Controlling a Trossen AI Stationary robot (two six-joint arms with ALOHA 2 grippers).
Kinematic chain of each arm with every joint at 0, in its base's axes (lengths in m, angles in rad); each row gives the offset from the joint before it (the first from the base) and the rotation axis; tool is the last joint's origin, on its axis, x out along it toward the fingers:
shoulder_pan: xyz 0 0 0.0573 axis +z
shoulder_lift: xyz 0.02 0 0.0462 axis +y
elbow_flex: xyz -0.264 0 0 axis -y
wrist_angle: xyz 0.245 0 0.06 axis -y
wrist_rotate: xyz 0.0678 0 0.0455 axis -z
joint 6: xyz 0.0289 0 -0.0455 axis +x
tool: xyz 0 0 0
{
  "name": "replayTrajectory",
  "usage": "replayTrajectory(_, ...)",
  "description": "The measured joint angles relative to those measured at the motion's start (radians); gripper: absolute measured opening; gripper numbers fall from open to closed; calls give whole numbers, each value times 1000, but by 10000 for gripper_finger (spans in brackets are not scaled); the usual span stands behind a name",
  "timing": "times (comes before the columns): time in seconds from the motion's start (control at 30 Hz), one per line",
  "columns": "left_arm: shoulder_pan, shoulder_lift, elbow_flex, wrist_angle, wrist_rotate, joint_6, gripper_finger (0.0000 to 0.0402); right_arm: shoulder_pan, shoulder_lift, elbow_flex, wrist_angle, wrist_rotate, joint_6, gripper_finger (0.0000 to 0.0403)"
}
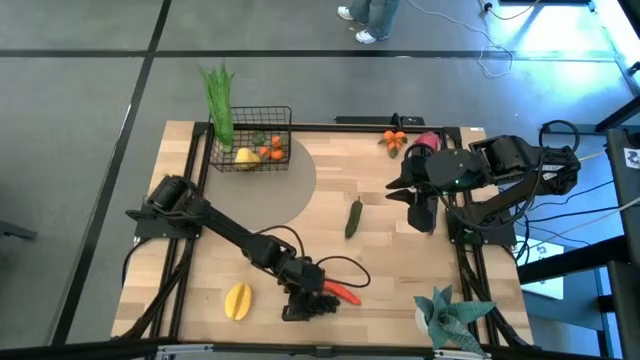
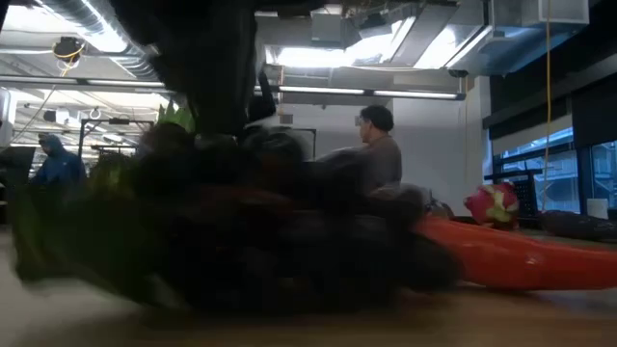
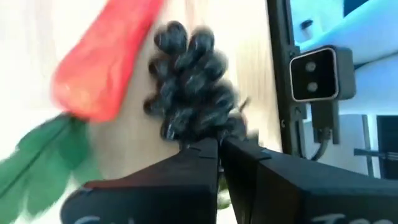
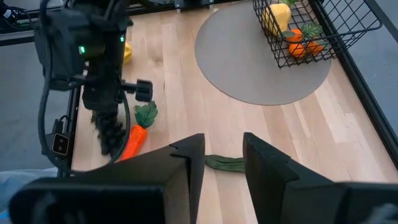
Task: Build produce basket
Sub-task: Put the dark purple grapes into the wire basket
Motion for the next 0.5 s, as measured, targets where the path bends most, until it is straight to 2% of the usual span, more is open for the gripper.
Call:
replayTrajectory(0.27,2,-158,-1,-134,-118,-82,0,0,0,0,3,0,-37,97)
replayTrajectory(0.5,11,-354,0,-346,-367,-197,0,0,0,0,5,0,-91,97)
